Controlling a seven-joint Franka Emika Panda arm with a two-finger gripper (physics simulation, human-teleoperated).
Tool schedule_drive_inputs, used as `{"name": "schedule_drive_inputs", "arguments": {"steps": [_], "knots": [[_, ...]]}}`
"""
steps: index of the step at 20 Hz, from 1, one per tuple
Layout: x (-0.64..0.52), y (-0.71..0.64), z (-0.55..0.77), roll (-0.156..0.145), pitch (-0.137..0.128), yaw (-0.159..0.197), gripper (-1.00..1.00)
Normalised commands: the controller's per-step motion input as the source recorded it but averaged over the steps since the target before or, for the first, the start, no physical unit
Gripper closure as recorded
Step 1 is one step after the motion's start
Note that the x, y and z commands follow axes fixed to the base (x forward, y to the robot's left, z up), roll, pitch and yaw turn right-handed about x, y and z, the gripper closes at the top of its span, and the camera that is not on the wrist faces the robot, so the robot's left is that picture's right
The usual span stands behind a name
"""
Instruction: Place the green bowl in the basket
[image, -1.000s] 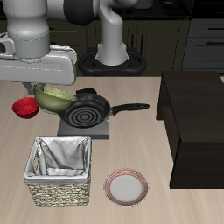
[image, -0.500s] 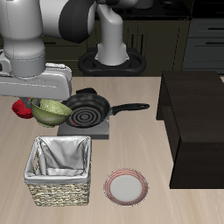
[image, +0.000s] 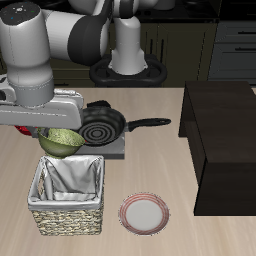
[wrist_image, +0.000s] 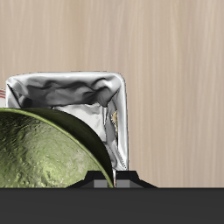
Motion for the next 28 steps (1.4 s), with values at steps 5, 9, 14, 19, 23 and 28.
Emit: {"name": "schedule_drive_inputs", "arguments": {"steps": [5,9,14,19,23,28], "knots": [[0.12,0.14,-0.11,0.014,0.010,0.002,1.00],[0.10,0.13,-0.17,0.017,0.020,0.017,1.00],[0.10,0.07,-0.32,0.007,0.050,0.009,1.00],[0.01,0.09,-0.33,0.009,0.048,0.017,1.00],[-0.01,0.07,-0.26,-0.005,0.038,0.050,1.00],[-0.07,0.01,-0.12,0.018,0.011,0.014,-1.00]]}}
